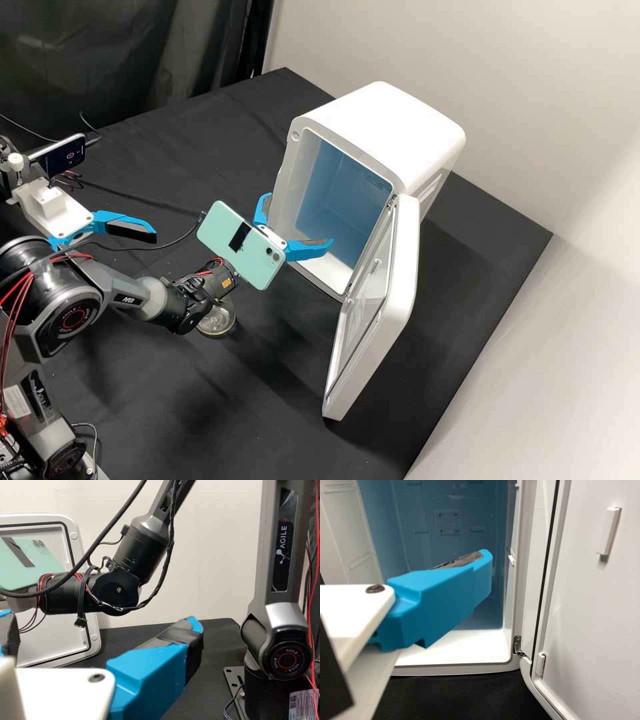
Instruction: Place the flask in the incubator
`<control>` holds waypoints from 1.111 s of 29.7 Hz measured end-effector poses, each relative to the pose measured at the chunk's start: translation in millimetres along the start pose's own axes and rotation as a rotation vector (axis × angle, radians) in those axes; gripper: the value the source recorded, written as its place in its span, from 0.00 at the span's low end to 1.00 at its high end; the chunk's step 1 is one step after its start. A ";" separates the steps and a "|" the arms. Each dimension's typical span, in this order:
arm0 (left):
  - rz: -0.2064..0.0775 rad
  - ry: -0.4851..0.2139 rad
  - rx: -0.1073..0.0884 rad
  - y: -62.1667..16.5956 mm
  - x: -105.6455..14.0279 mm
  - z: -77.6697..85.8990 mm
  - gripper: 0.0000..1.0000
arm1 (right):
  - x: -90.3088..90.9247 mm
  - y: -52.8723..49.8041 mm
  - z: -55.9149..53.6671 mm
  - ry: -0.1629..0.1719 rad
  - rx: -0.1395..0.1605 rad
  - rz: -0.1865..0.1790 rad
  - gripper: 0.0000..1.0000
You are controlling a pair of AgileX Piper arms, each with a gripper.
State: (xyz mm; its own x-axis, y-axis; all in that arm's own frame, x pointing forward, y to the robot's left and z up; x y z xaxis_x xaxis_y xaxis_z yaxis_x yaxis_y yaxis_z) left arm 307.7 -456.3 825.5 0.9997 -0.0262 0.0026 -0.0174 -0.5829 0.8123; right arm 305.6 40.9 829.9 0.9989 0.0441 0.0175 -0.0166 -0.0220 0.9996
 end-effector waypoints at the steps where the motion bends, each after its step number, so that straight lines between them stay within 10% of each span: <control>1: 0.000 0.000 0.000 0.0 0.0 0.0 1.00 | 0.0 0.0 0.0 0.000 0.000 0.000 1.00; 22: -0.014 0.002 0.000 -3.4 -1.8 -0.5 1.00 | 0.0 0.0 0.0 0.000 0.000 0.000 1.00; 26: -0.049 0.002 0.017 -9.2 -20.6 -7.8 1.00 | 0.0 0.0 0.0 0.000 0.000 0.000 1.00; 33: -0.058 0.049 -0.015 -14.8 -61.1 -34.0 1.00 | 0.0 0.0 0.0 0.000 0.000 0.000 1.00</control>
State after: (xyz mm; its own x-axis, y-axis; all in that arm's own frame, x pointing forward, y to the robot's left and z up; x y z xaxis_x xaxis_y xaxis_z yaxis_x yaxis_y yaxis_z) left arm 247.6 -418.5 833.2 0.9987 0.0479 -0.0166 0.0410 -0.5700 0.8206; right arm 305.6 40.9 829.9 0.9989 0.0441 0.0175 -0.0166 -0.0220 0.9996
